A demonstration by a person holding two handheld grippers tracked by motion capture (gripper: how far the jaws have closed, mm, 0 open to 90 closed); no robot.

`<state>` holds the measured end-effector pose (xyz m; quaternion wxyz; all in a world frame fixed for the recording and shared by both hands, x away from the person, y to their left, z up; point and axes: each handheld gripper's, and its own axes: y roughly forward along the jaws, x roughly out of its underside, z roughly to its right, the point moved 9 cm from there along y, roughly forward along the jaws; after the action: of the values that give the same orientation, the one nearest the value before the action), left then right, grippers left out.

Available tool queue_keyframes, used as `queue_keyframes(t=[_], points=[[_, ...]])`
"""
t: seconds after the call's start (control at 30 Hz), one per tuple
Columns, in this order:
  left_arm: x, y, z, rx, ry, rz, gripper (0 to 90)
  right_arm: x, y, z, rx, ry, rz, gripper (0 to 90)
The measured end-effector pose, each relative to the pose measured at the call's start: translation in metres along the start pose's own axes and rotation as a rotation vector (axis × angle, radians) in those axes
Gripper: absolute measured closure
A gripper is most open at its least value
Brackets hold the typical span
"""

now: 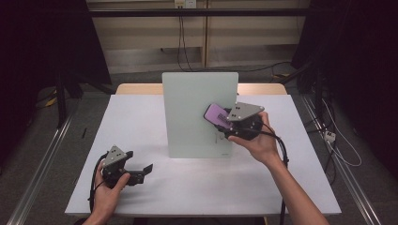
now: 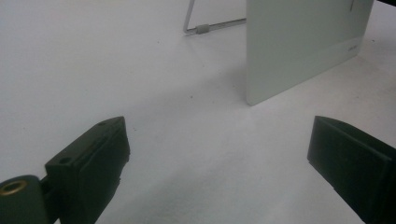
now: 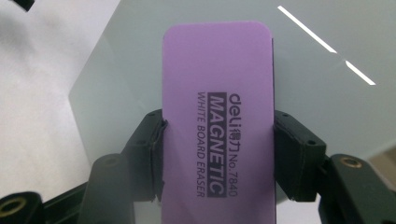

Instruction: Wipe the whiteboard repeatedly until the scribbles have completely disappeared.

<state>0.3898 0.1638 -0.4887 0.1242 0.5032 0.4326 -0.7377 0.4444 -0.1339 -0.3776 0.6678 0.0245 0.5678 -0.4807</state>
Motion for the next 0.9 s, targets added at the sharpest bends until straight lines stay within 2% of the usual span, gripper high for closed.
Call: queue_keyframes(t=[0.17, 0.3, 0.47, 0.53, 0.73, 0.9], points=[[0.000, 0.000, 0.000, -0.001, 0.000, 0.003, 5.4, 0.003, 0.001, -0.003, 0.008, -0.014, -0.005, 41.7], [0.000, 0.000, 0.000, -0.001, -0.001, -0.001, 5.4, 0.015, 0.006, -0.015, -0.006, -0.034, -0.024, 41.7], [0.000, 0.001, 0.001, 0.002, 0.010, -0.006, 5.4, 0.029, 0.014, -0.031, -0.034, -0.061, -0.062, 41.8], [0.000, 0.001, 0.001, 0.001, -0.001, 0.000, 5.4, 0.032, 0.016, -0.035, -0.042, -0.073, -0.075, 41.7], [0.001, 0.001, 0.000, -0.003, -0.003, -0.003, 5.4, 0.040, 0.024, -0.048, -0.072, -0.065, -0.082, 41.8], [0.001, 0.001, 0.001, -0.002, -0.004, -0.002, 5.4, 0.045, 0.032, -0.060, -0.107, -0.079, -0.100, 41.7]])
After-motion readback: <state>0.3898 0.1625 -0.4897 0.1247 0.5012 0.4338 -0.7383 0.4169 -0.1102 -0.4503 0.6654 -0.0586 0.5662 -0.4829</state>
